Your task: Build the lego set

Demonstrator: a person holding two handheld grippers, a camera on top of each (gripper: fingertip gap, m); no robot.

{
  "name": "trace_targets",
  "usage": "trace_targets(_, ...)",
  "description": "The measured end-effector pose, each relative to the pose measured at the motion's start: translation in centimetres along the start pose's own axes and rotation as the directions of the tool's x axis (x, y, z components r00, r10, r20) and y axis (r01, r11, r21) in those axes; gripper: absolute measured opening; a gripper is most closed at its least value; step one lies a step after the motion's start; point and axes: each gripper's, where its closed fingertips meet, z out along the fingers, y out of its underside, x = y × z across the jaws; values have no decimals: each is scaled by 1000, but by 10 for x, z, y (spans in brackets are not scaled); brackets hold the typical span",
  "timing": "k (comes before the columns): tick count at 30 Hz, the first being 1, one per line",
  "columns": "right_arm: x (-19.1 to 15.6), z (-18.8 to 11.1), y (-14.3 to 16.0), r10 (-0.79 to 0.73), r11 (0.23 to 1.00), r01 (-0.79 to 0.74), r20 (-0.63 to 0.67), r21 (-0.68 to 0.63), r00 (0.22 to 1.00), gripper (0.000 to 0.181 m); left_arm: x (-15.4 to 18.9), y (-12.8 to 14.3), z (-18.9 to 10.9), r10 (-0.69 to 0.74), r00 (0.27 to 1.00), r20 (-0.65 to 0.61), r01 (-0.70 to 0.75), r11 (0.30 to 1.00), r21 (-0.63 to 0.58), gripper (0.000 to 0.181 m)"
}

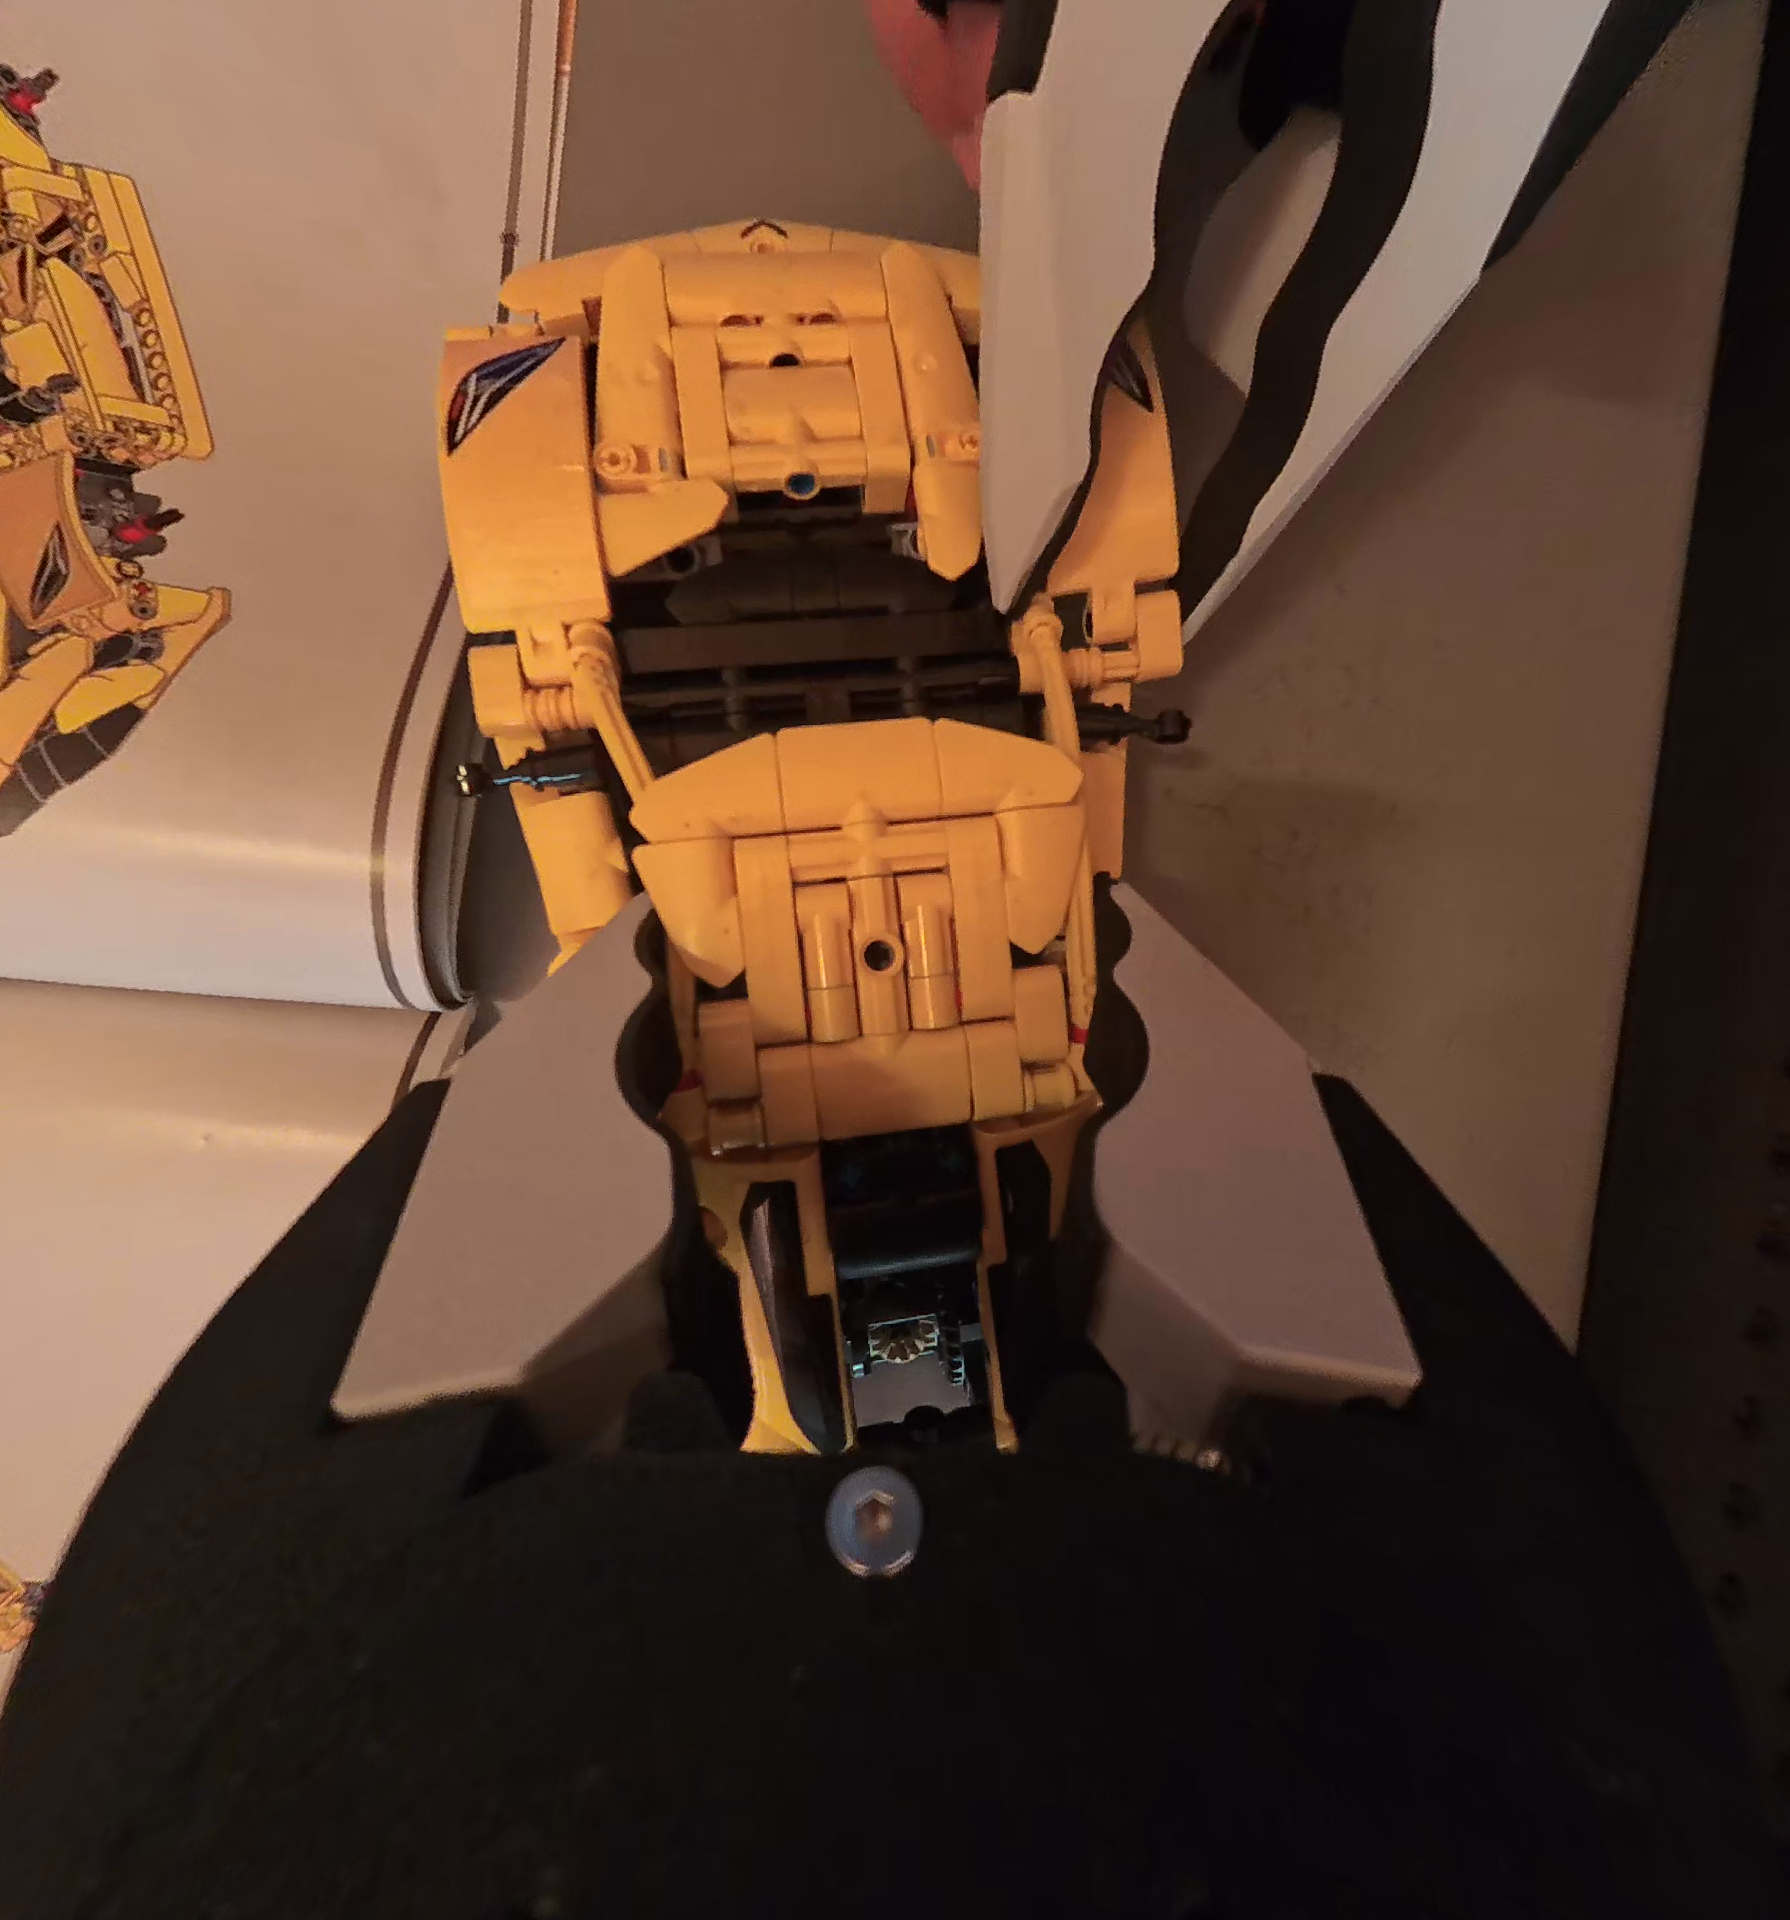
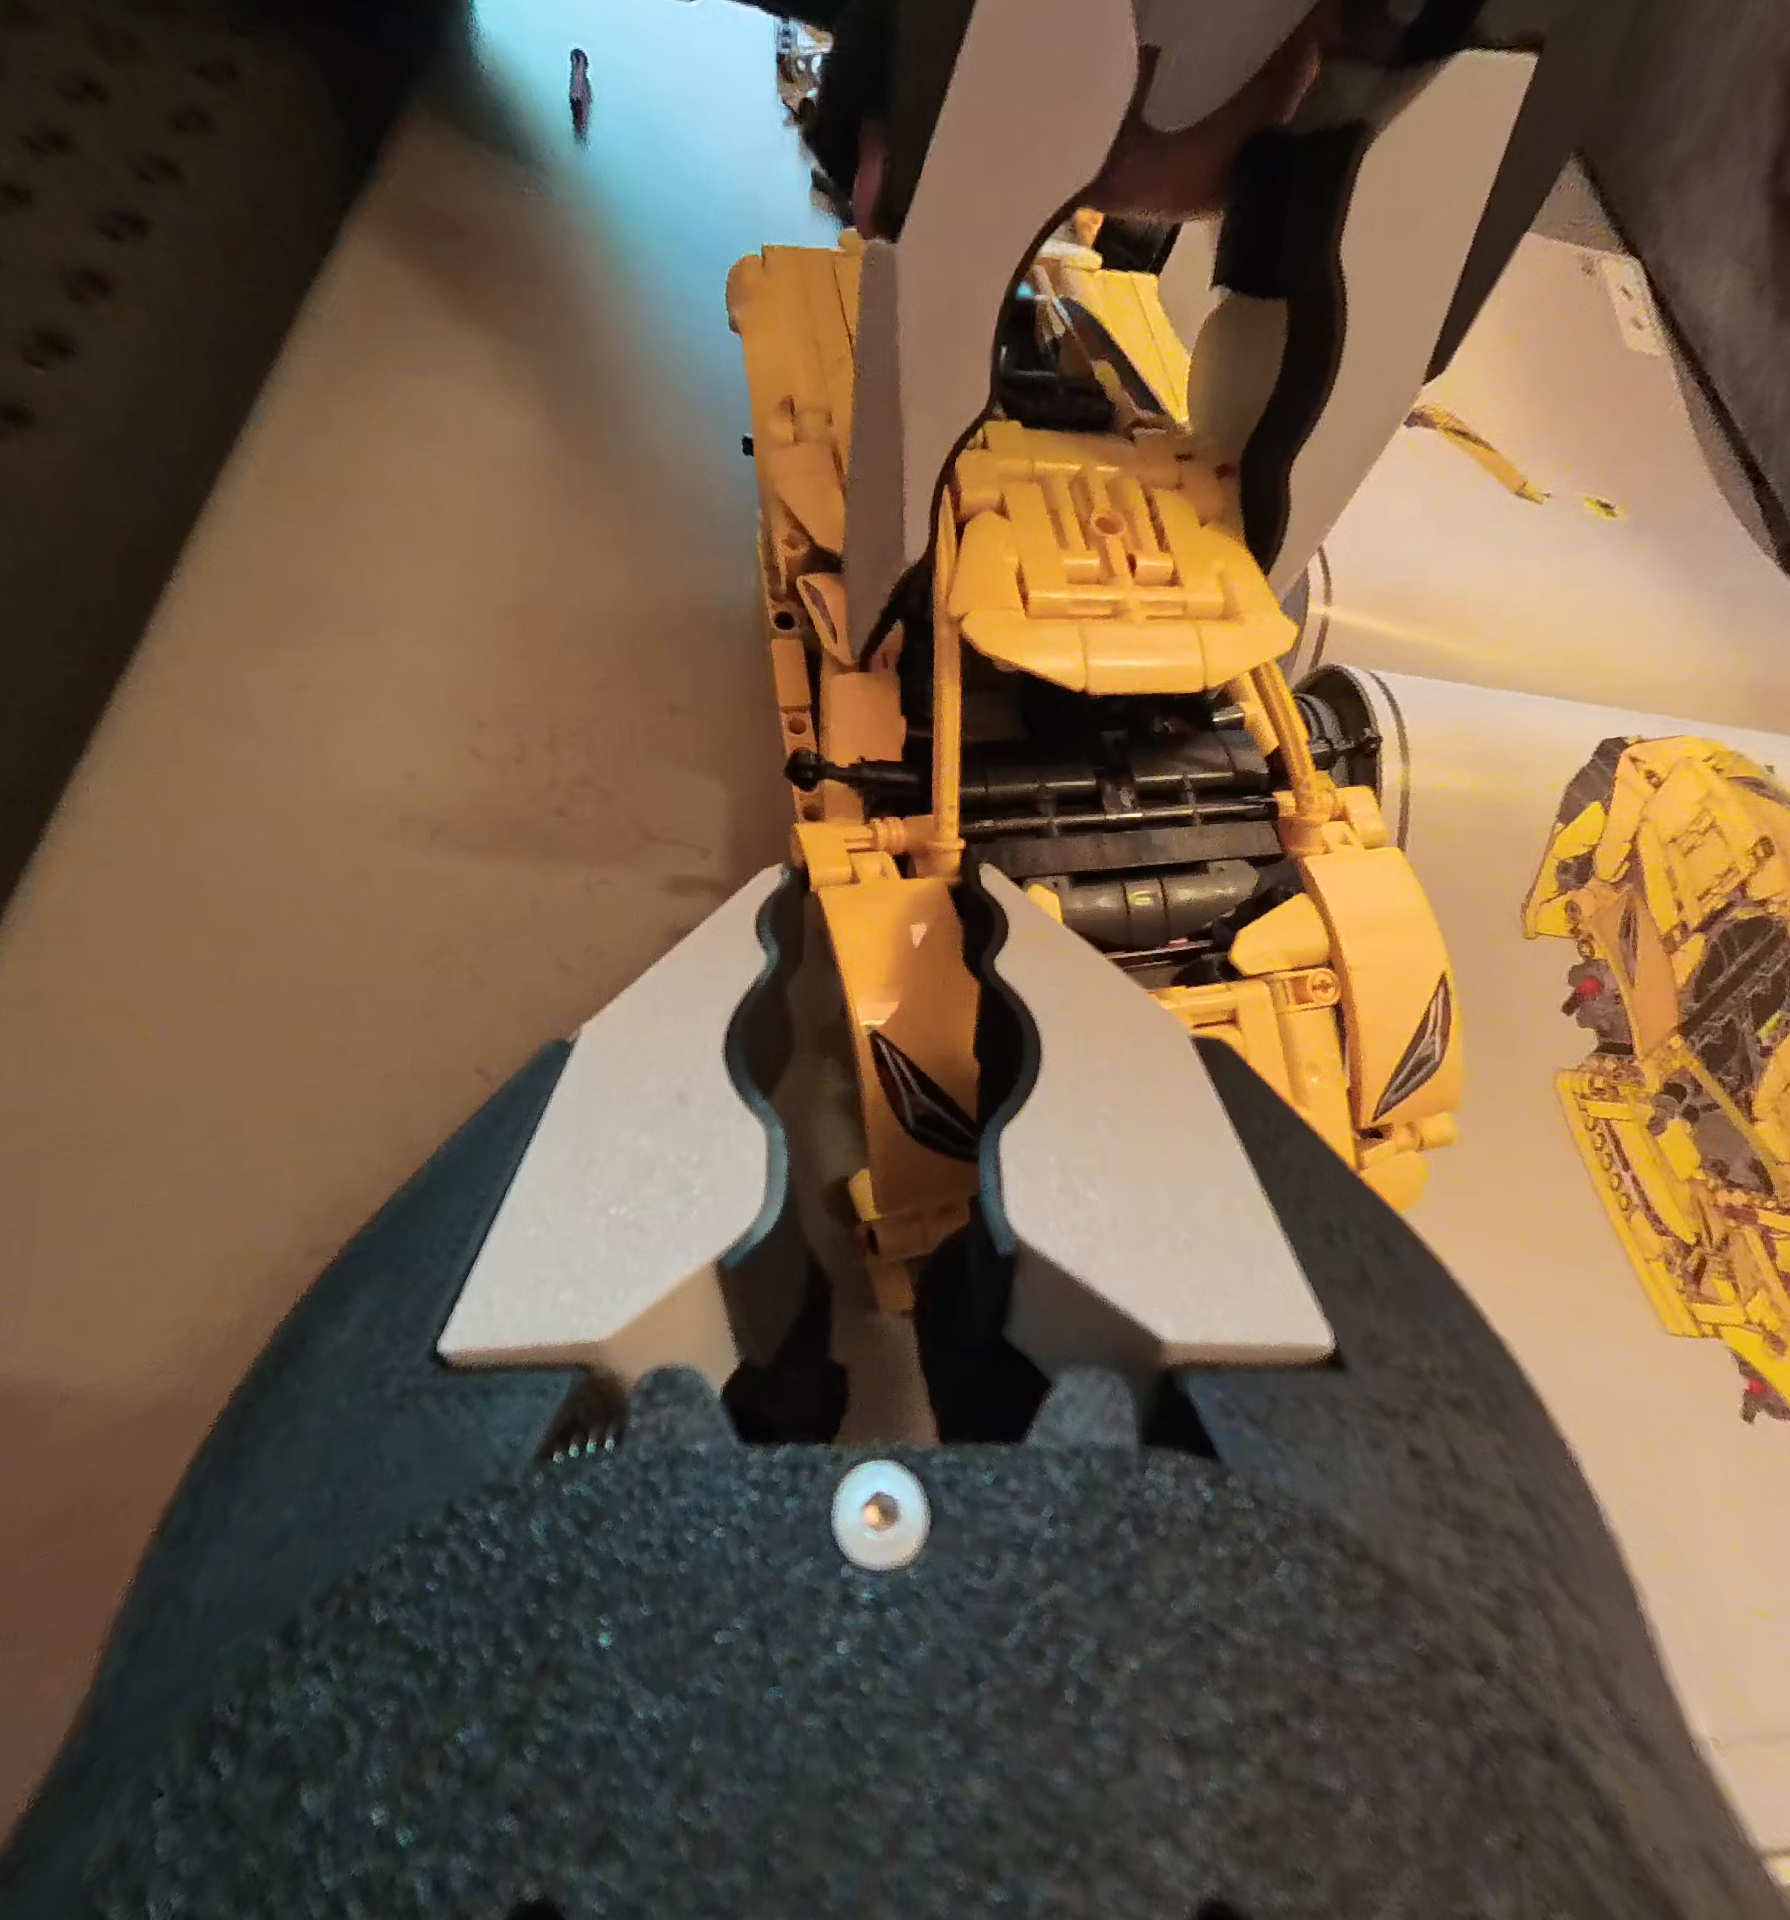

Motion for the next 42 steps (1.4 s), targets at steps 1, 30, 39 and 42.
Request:
trace_targets(1, 0, 0, 0, -10, 1000, 10, -6, -5, 1000, 29, 0, 0, 0, -4, 1000, 0, 4, 1000, -1, 79)
trace_targets(30, 3, 2, 0, 143, 990, -143, -58, 12, 988, 26, -1, 0, 2, -13, 1000, 26, 13, 1000, -2, 77)
trace_targets(39, -2, -2, -2, 17, 1000, -16, -100, 11, 995, 28, 0, -2, 2, 1, 1000, 24, -2, 1000, 15, 79)
trace_targets(42, -3, -23, -9, 39, 998, -33, -99, 62, 994, 43, 2, -3, 2, 22, 1000, 22, -23, 1000, 21, 79)
